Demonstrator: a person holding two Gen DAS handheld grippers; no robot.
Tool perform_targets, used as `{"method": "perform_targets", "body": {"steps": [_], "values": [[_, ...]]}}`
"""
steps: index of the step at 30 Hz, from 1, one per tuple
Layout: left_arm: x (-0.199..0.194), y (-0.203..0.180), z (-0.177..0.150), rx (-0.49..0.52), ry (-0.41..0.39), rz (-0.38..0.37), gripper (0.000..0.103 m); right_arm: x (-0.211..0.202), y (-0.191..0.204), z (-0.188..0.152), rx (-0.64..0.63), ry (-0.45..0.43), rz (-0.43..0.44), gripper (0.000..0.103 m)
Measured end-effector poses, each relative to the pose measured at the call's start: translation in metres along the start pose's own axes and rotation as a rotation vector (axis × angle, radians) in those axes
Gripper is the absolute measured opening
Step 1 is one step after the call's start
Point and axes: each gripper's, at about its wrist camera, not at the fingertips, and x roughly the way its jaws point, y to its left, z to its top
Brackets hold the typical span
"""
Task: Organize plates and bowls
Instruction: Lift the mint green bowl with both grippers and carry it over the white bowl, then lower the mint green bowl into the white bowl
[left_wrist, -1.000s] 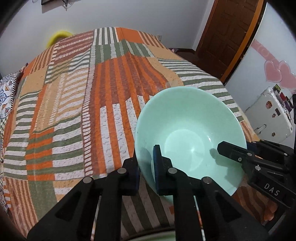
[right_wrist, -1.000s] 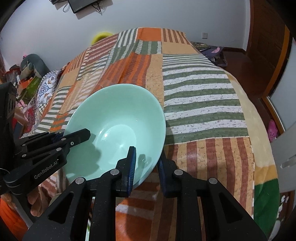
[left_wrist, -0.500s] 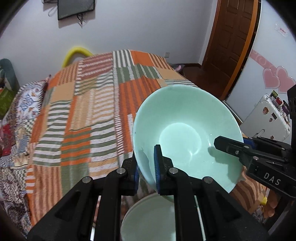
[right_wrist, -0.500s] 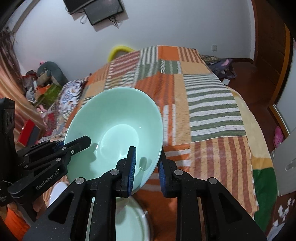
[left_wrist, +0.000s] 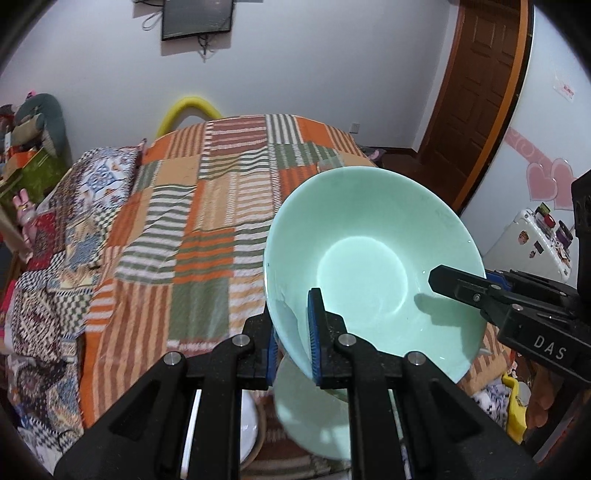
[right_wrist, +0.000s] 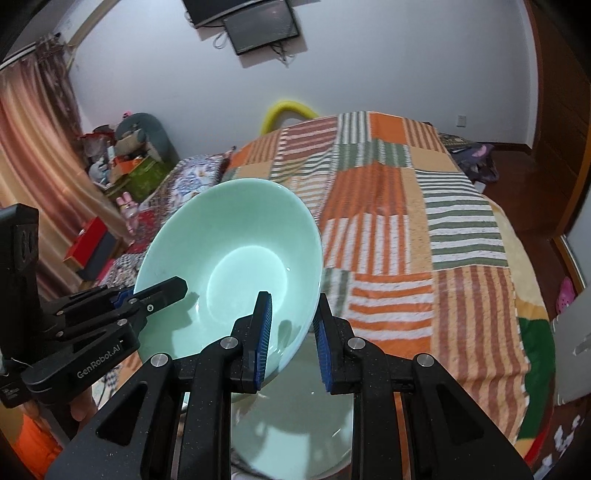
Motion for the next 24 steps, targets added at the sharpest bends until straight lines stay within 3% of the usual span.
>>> {"method": "perform_targets", "body": {"steps": [13,24], "values": [[-0.065,0.058,-0.040,-0.097,-0.023,0.090,0.014,0.016,0.066,-0.016,-0.084,0.029,0.117,0.021],[-0.065,0.095,-0.071,-0.158,0.014,0.127,0.014,0.042,0.100,-0.038,-0.113,0.092,0.159,0.021]]}}
